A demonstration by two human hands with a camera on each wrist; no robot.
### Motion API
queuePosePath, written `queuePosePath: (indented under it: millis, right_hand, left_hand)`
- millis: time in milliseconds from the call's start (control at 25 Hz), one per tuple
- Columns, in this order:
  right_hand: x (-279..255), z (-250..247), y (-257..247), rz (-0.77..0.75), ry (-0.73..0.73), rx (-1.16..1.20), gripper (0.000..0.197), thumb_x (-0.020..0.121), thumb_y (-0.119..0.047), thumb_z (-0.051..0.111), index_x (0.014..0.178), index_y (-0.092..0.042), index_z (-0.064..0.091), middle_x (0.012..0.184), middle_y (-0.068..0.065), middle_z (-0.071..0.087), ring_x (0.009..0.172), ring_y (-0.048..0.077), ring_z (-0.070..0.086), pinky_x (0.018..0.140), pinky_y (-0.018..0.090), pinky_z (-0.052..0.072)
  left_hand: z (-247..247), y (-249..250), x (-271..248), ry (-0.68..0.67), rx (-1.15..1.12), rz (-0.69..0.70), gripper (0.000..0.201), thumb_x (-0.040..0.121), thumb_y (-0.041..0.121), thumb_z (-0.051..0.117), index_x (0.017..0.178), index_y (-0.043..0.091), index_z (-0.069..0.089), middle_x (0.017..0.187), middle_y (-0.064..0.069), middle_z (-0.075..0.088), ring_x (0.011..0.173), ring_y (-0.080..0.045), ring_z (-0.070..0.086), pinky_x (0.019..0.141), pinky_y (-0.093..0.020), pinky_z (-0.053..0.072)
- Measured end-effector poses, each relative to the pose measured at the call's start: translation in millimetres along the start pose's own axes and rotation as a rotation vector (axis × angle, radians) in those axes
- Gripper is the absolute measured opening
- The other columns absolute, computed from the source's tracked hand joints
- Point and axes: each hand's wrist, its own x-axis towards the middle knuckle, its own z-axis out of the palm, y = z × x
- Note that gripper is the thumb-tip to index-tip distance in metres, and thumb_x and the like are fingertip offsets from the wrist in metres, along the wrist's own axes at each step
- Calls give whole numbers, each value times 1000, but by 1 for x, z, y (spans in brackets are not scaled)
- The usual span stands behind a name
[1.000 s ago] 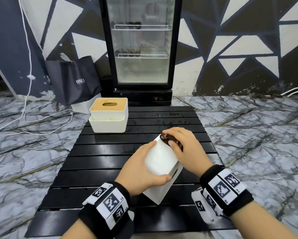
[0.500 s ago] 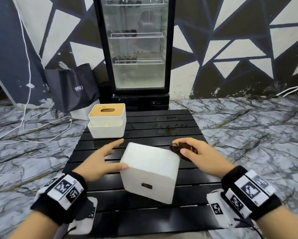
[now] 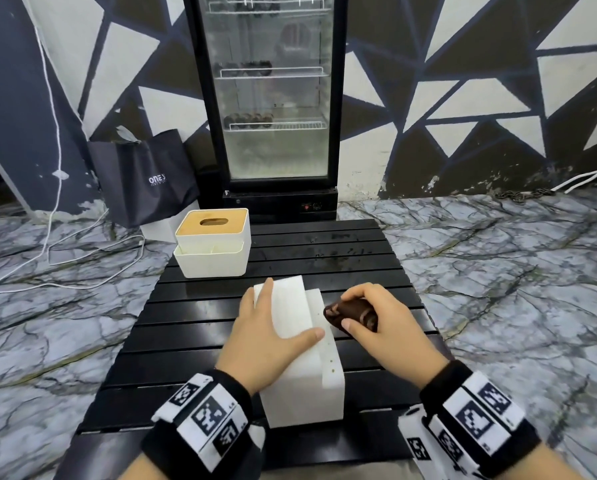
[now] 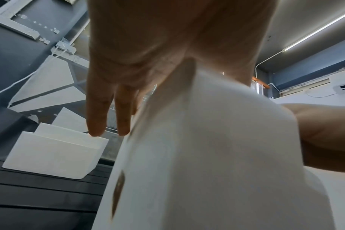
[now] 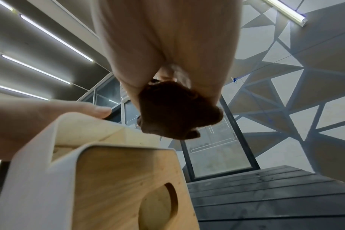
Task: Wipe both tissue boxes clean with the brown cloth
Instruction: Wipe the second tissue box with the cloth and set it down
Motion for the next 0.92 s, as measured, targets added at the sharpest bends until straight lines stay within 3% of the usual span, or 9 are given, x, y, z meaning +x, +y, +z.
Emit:
queuePosePath:
  millis: [80,200,280,360,480,600,680,760,920]
  right_hand:
    - [6,11,2,-19,65,-14,31,77,-12,67,96,-30,50,103,-10,51,95,-4,48,79,0,32]
    - [18,25,4,-10,127,-4,30,75,-11,69,94,-25,51,101,-8,48,93,-3,47,80,6,35]
    - [22,32,9,-19,147,17,27,75,-9,68,95,-22,55,100,-9,51,95,4,49,84,15,37]
    - [19,39,12,-45,158,41,26,77,-9,65,99,-21,58,101,-14,52,100,2,48,88,14,36]
    - [5,48,13,-98,170,82,30,77,-13,59,106,-21,59,107,-21,52,107,-7,42,92,5,30]
    - [1,51,16,-116,139,99,35,79,-14,56,113,-19,59,114,-25,48,114,-7,40,98,4,26]
    - [9,47,18,-102,114,103,36,82,-10,56,117,-17,59,115,-28,44,116,-5,38,100,2,22]
    - [23,44,21,-65,82,98,38,84,-4,56,121,-16,56,118,-21,47,117,-1,38,99,2,21]
    - [44,43,23,-15,75,57,39,85,-2,54,122,-13,54,126,-3,51,117,6,39,98,8,21]
  left_hand:
    - [3,4,6,-43,-6,11,108,70,60,67,149,32,-1,158,8,-5,146,-13,7,113,-29,17]
    - [-2,3,18,-90,12,29,120,53,73,65,148,32,5,158,8,8,144,-18,14,116,-36,20]
    - [-2,1,22,-66,-26,52,96,45,75,60,131,46,29,142,8,36,133,-16,34,106,-38,35]
    - [1,0,22,-40,-111,79,72,45,70,62,109,51,37,119,14,48,116,-7,46,89,-26,42]
    - [3,-6,27,-16,-181,84,81,43,66,66,114,35,42,112,17,54,107,-4,51,81,-22,43]
    - [2,-9,33,-31,-186,77,79,45,64,68,115,36,44,111,19,56,106,-4,54,88,-29,46]
    - [1,-10,36,-46,-200,93,78,47,60,70,117,39,44,113,22,55,106,4,52,86,-22,44]
    - [1,-8,36,-54,-212,110,74,51,52,74,117,40,43,113,23,54,104,11,49,81,-15,40]
    - [1,-8,35,-40,-208,122,71,52,50,72,117,38,44,112,22,54,103,8,50,81,-17,41]
